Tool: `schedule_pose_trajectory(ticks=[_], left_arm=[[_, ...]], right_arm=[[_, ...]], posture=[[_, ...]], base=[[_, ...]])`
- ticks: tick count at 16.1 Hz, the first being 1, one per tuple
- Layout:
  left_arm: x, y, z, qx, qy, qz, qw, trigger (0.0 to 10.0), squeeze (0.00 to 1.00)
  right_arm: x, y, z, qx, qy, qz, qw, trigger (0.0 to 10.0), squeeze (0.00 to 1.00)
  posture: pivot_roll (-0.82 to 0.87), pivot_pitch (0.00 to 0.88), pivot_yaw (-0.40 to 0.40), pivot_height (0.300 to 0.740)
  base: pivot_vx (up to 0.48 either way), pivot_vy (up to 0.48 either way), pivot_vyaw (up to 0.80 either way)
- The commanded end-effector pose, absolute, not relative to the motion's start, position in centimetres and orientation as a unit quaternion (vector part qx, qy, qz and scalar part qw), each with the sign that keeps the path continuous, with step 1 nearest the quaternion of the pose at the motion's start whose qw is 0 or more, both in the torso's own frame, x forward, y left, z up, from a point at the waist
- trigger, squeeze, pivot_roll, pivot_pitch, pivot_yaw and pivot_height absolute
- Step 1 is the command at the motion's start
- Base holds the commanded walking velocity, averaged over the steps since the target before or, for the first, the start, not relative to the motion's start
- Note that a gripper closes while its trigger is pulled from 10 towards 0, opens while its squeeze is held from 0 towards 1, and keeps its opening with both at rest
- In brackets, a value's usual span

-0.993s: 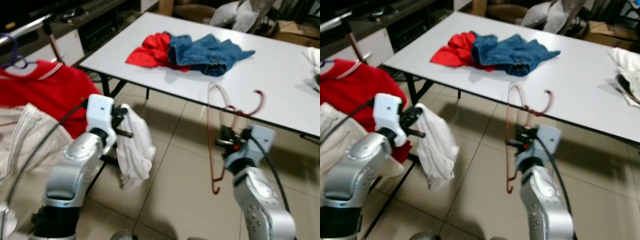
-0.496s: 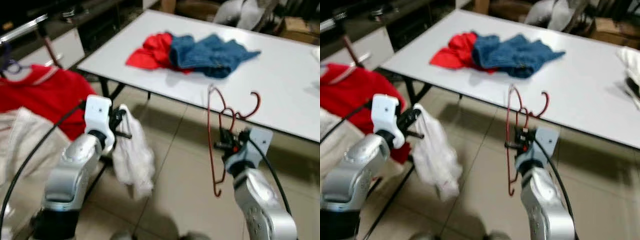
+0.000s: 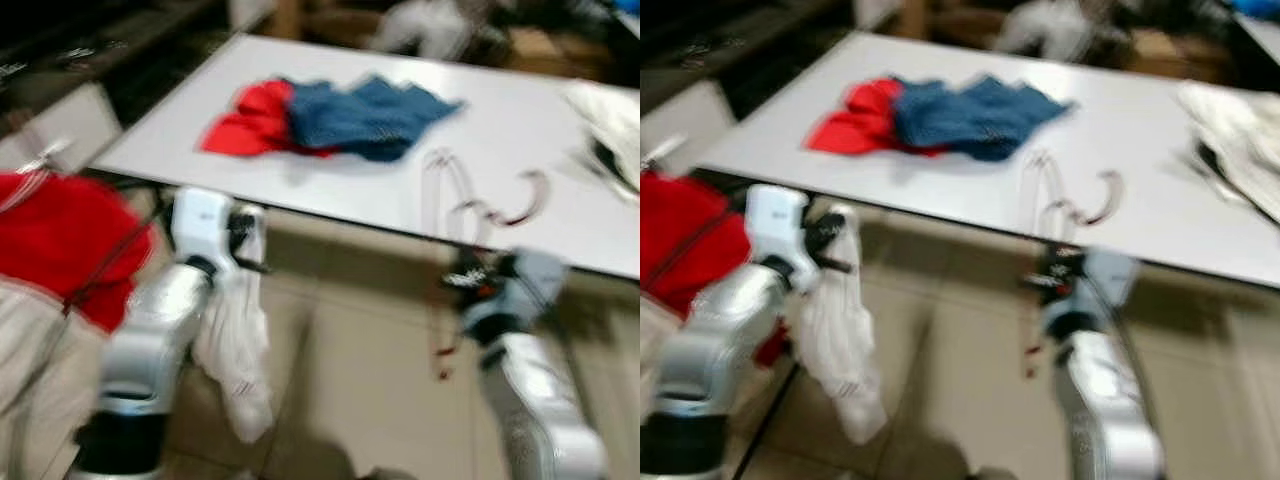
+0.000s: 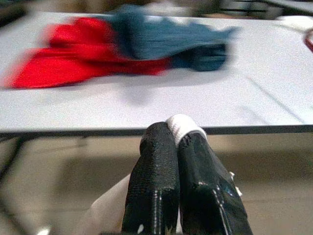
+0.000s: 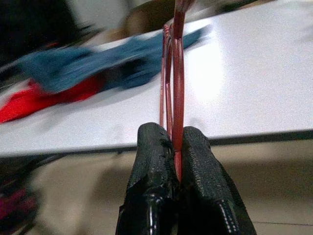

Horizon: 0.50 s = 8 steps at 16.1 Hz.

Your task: Hang hanger

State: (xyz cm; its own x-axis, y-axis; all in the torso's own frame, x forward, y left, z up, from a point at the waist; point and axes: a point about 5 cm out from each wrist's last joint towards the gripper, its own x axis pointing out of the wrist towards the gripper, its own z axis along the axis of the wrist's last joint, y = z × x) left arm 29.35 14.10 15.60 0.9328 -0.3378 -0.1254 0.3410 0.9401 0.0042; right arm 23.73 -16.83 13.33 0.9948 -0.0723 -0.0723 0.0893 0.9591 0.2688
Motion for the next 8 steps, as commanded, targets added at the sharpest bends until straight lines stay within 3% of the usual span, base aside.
schedule_pose_trajectory(ticks=[1, 8], left_arm=[[29.55, 14.89, 16.31, 0.023, 0.044, -0.160, 0.986, 10.0, 0.00], [29.52, 15.11, 16.30, 0.022, 0.042, -0.151, 0.987, 10.0, 0.00]], right_arm=[[23.97, -16.32, 14.47, 0.143, 0.005, -0.029, 0.989, 10.0, 0.00], [24.11, -15.90, 13.96, 0.130, 0.017, -0.018, 0.991, 10.0, 0.00]], posture=[[-0.01, 0.083, -0.024, 0.740], [-0.01, 0.083, -0.036, 0.740]], base=[[0.289, 0.000, 0.00], [0.291, 0.000, 0.00]])
